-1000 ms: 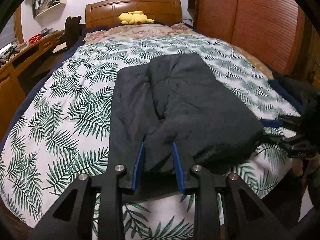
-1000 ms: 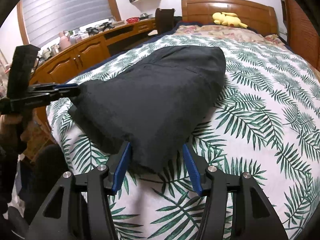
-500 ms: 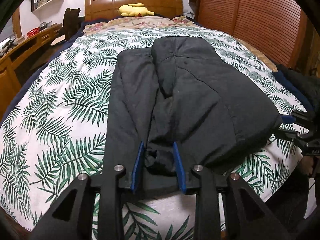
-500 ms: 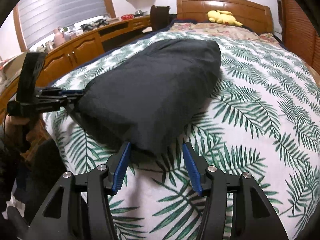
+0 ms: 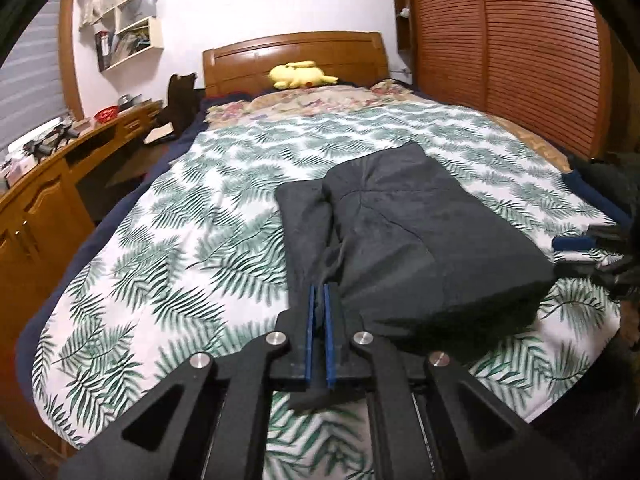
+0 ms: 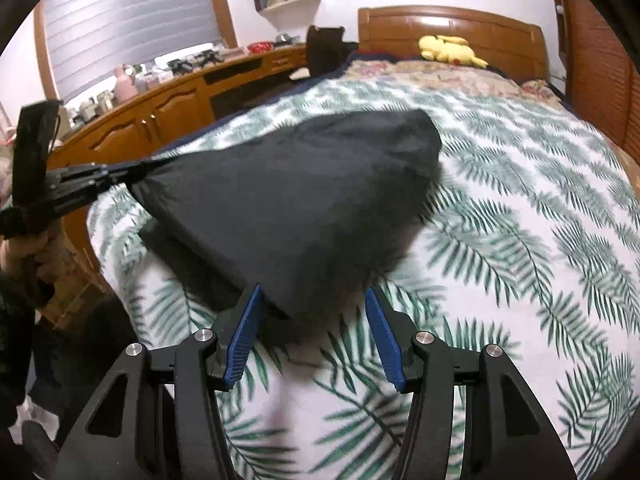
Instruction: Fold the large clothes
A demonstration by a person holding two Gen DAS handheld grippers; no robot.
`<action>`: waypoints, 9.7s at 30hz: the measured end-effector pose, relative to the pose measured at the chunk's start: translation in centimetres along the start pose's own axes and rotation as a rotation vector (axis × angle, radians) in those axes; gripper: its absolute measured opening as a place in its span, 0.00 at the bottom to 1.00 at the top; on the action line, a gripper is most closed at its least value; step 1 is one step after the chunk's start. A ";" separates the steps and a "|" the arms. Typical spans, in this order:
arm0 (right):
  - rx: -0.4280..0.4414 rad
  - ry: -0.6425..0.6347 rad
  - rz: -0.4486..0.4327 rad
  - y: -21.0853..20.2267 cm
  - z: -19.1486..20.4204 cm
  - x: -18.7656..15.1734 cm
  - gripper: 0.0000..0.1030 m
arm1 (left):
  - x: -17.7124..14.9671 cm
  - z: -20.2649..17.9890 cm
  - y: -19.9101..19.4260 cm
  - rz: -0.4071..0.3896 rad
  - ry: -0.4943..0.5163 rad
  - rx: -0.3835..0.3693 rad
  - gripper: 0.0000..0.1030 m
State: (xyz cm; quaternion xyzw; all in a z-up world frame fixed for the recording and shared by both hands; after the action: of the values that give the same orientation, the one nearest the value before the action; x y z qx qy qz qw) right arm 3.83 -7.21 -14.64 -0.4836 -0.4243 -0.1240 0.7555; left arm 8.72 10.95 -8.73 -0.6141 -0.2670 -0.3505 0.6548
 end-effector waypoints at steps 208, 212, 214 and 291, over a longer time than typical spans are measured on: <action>-0.114 -0.053 -0.130 3.1 0.3 4.5 0.89 | 0.7 -2.7 0.5 -0.024 -0.165 0.030 0.33; -0.143 -0.021 -0.127 2.2 -1.6 3.2 0.89 | 1.5 -4.9 0.7 -0.028 -0.152 0.000 0.33; -0.152 -0.009 -0.126 1.6 -2.3 2.8 0.89 | 1.9 -6.0 0.4 -0.032 -0.145 -0.015 0.33; -0.335 0.077 -0.427 -20.7 0.5 1.7 1.00 | 4.6 -11.7 -18.1 -0.246 -0.112 -0.040 0.37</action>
State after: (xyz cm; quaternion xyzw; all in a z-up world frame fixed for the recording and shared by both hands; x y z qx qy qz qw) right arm -7.77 -16.84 -0.35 -0.4963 -0.4613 -0.3669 0.6374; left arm -3.61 -1.22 4.80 -0.6084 -0.3694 -0.3982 0.5787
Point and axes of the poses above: each gripper's, at about its wrist camera, not at the fingertips, and y roughly the way its jaws point, z to its left, x to its top, the point moved 1 cm from there along y, roughly the way its jaws point, and after that the axes turned 3 degrees about y, right-handed, at the moved point
